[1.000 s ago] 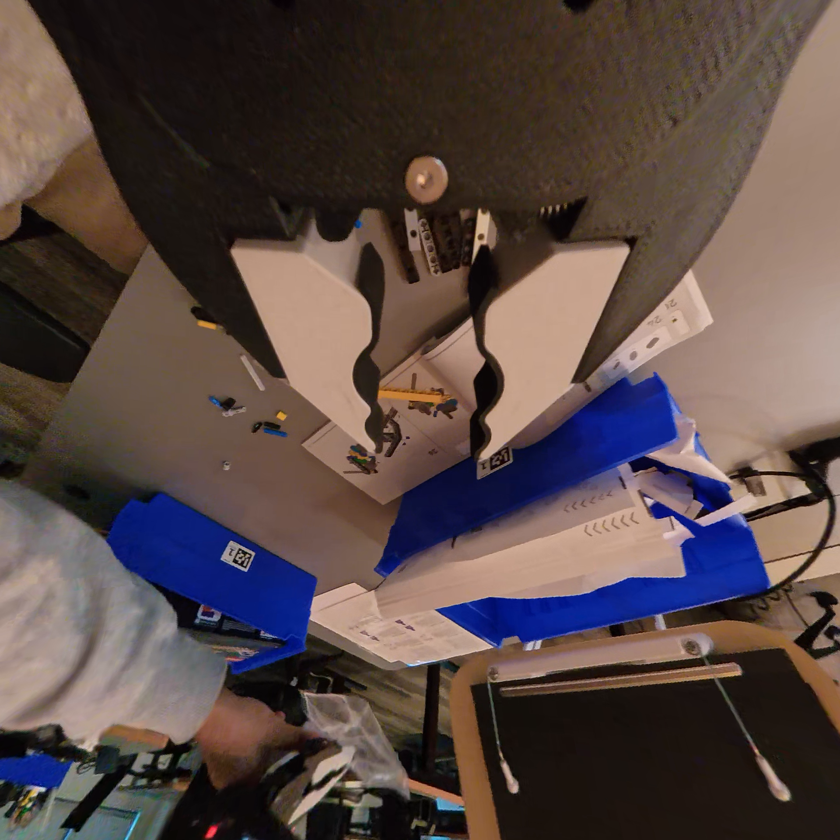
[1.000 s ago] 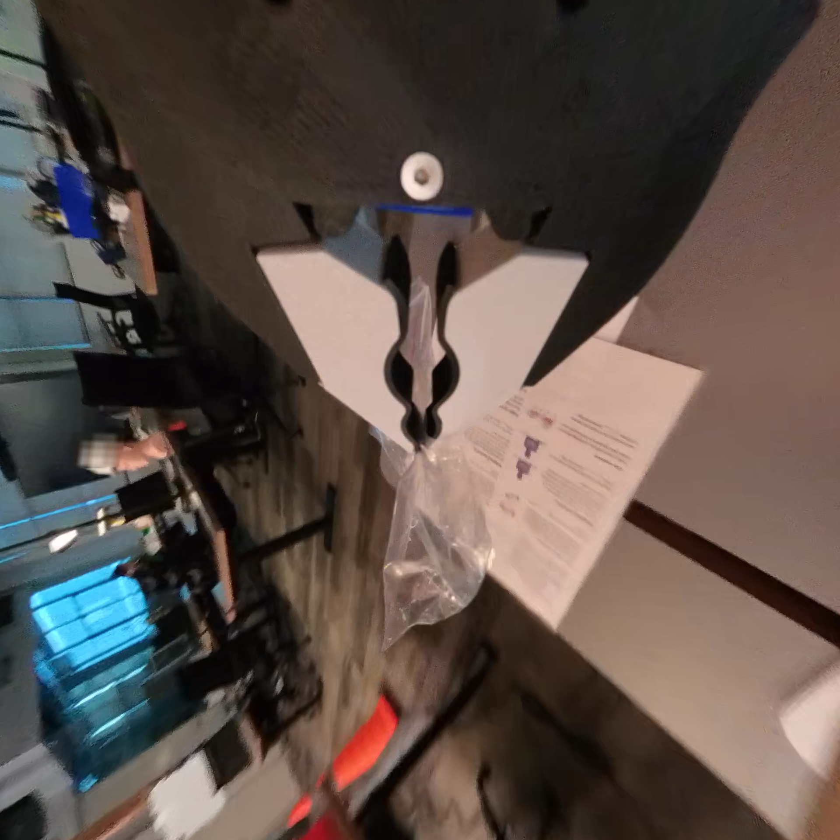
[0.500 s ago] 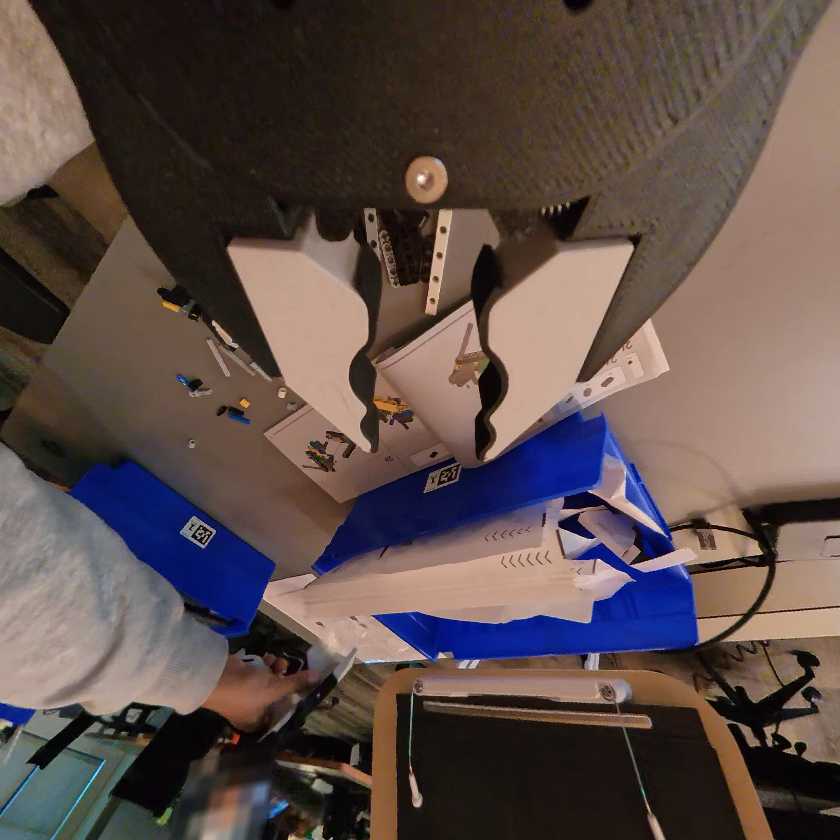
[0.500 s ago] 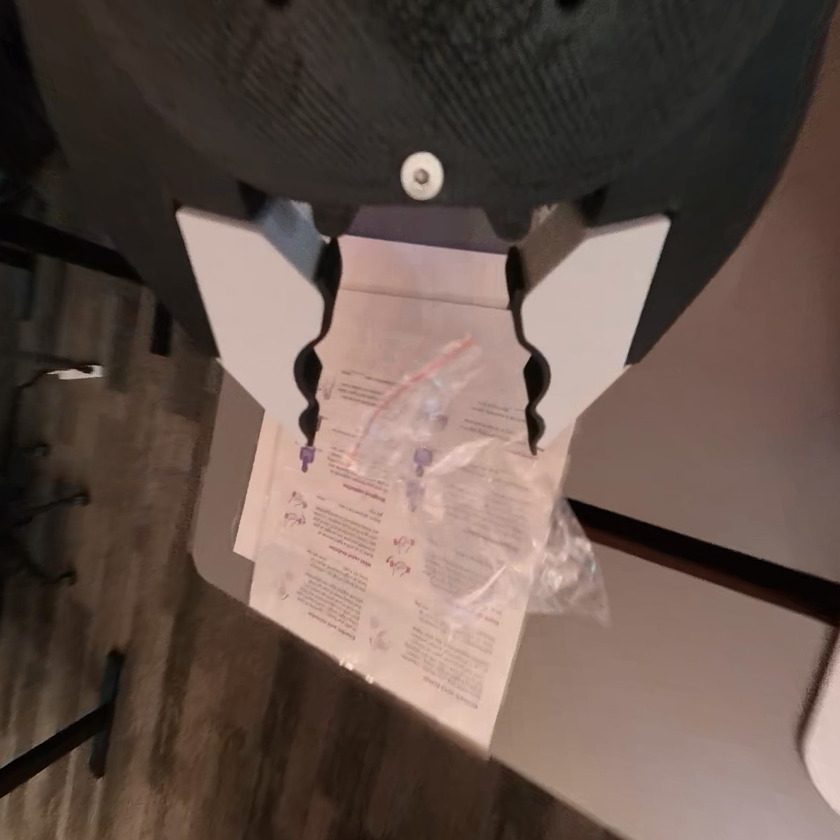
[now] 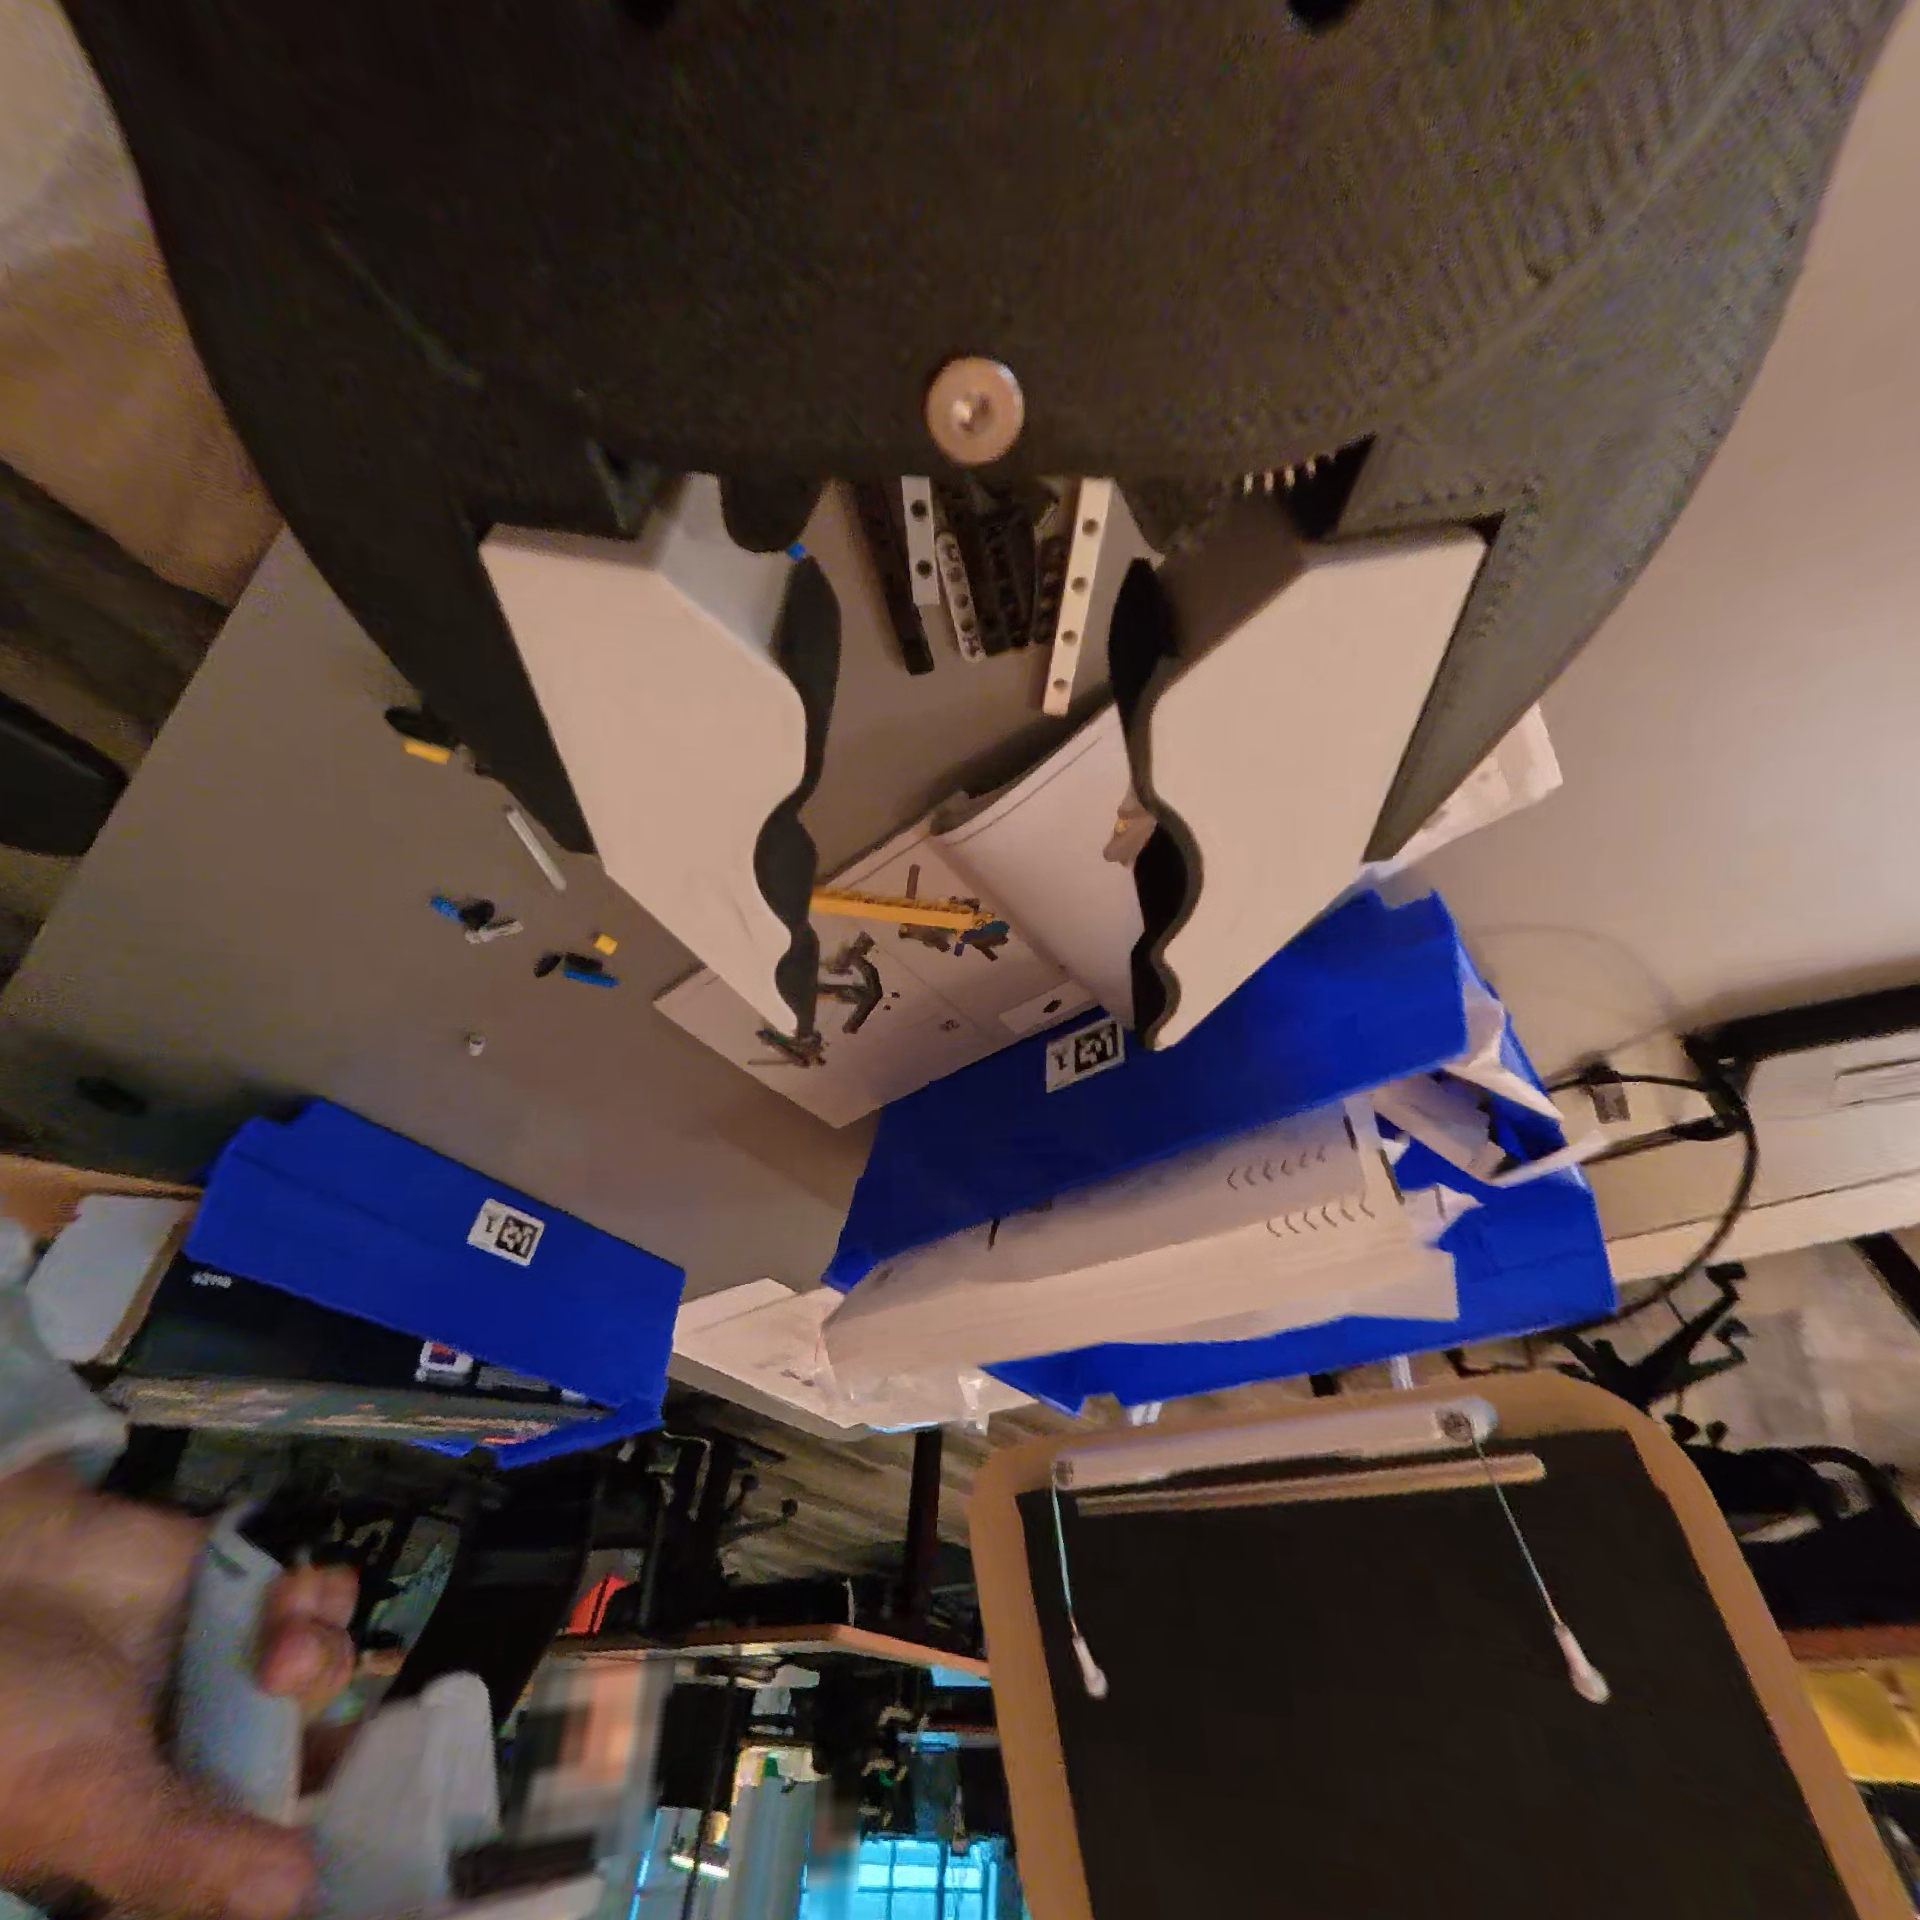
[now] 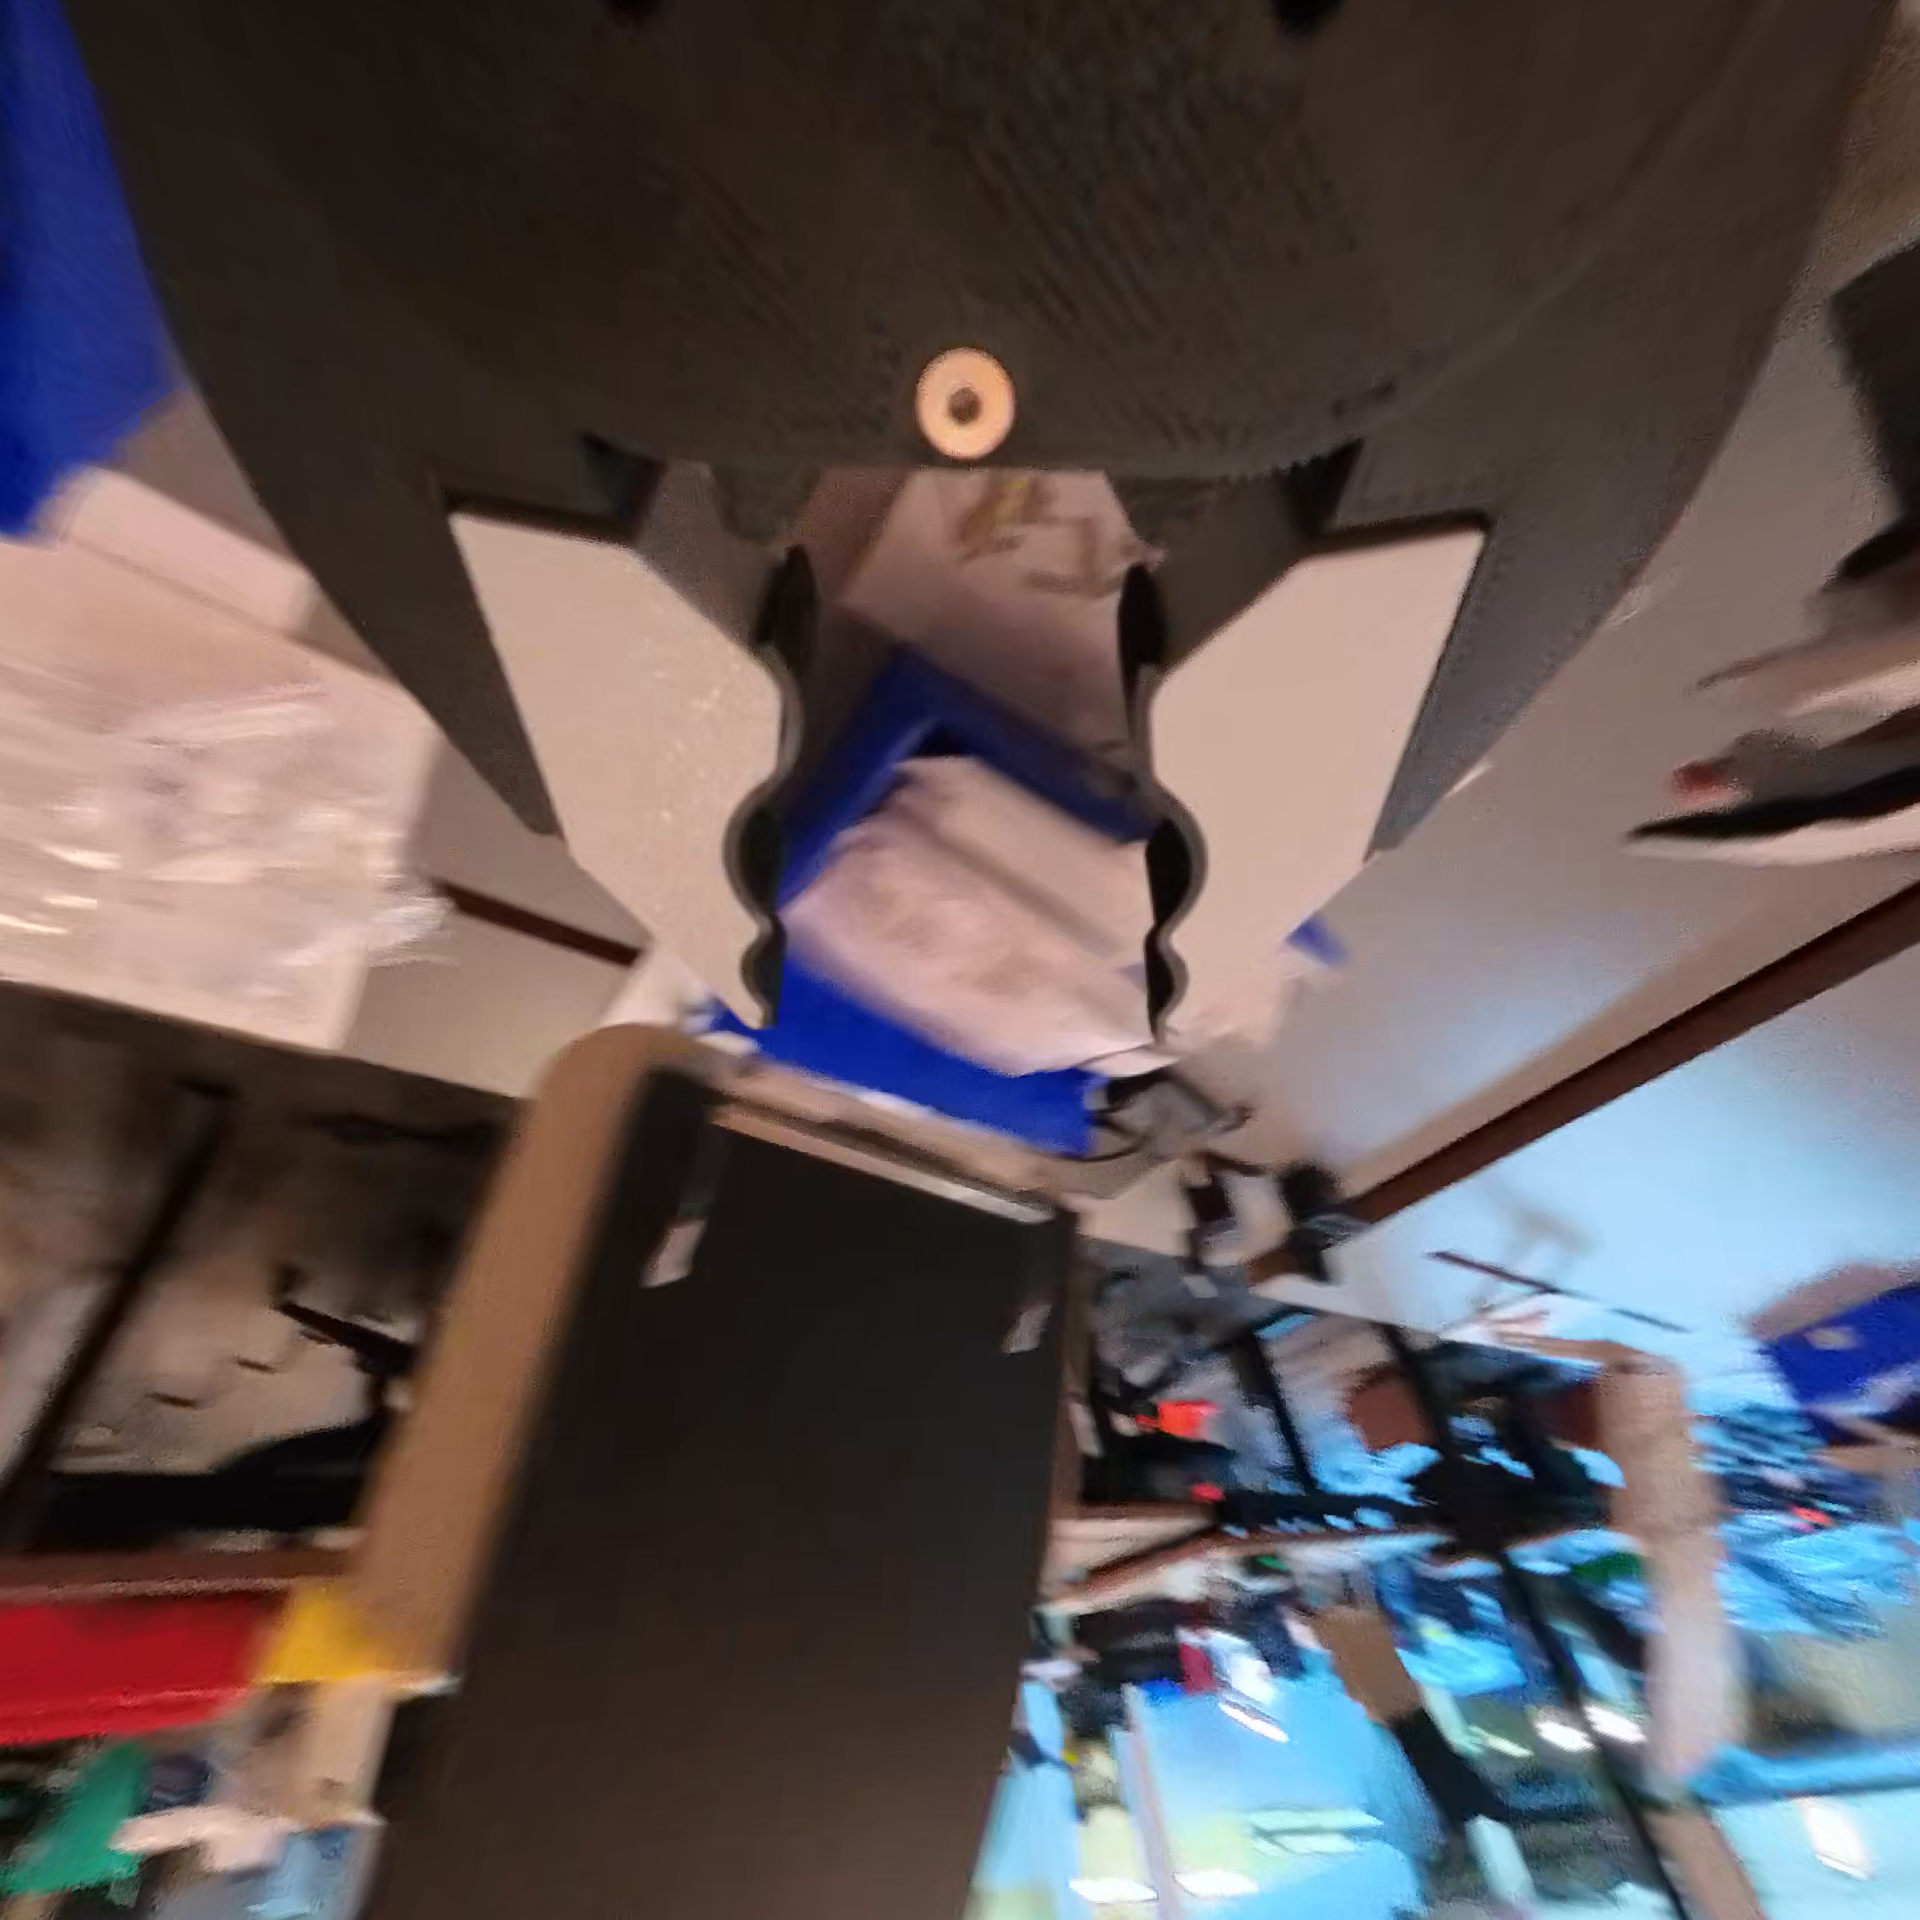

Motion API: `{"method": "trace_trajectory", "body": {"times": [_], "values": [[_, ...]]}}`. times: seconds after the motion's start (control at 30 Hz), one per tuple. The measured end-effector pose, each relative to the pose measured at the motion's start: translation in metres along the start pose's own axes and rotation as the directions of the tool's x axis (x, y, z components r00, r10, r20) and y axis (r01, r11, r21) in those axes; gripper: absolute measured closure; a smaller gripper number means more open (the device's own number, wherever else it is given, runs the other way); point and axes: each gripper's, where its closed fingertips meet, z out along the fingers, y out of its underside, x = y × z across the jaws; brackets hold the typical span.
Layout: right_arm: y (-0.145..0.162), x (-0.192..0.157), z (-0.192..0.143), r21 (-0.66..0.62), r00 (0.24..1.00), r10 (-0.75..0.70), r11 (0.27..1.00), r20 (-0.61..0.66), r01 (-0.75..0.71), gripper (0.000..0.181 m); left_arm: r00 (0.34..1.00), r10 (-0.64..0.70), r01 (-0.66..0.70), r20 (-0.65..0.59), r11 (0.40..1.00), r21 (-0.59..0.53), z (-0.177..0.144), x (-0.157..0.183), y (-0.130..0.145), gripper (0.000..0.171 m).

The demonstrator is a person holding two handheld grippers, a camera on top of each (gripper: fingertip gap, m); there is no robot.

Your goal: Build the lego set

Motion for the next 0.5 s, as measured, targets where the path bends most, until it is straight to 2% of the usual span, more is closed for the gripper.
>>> {"method": "trace_trajectory", "body": {"times": [0.07,0.13,0.2,0.27,0.3,0.4,0.5], "values": [[0.043,-0.062,-0.015,0.069,0.995,-0.011,0.998,0.096,0.004,0.105,1.000,-0.018,0.018,-0.002,1.000,-0.007,-0.004,0.001,0.017,0.113],[0.092,-0.113,-0.026,0.124,0.983,-0.016,0.992,0.182,-0.006,0.121,0.999,0.016,-0.019,0.048,0.999,0.048,-0.017,-0.005,0.027,0.113],[0.140,-0.154,-0.036,0.121,0.962,-0.014,0.992,0.274,-0.020,0.126,0.986,0.078,-0.098,0.148,0.985,0.138,-0.037,-0.014,0.032,0.121],[0.175,-0.173,-0.047,0.103,0.957,-0.019,0.995,0.291,-0.012,0.127,0.988,0.086,-0.108,0.129,0.978,0.181,-0.054,-0.007,0.041,0.125],[0.183,-0.177,-0.053,0.113,0.959,-0.026,0.994,0.283,-0.006,0.126,0.991,0.079,-0.099,0.112,0.978,0.182,-0.059,-0.004,0.046,0.124],[0.194,-0.188,-0.070,0.126,0.950,-0.008,0.991,0.312,-0.033,0.126,0.999,0.048,-0.045,-0.011,0.983,0.177,-0.060,0.009,0.054,0.123],[0.202,-0.184,-0.076,0.134,0.944,0.016,0.989,0.331,-0.064,0.131,0.986,-0.040,0.060,-0.159,0.990,0.125,-0.051,0.023,0.065,0.113]]}}
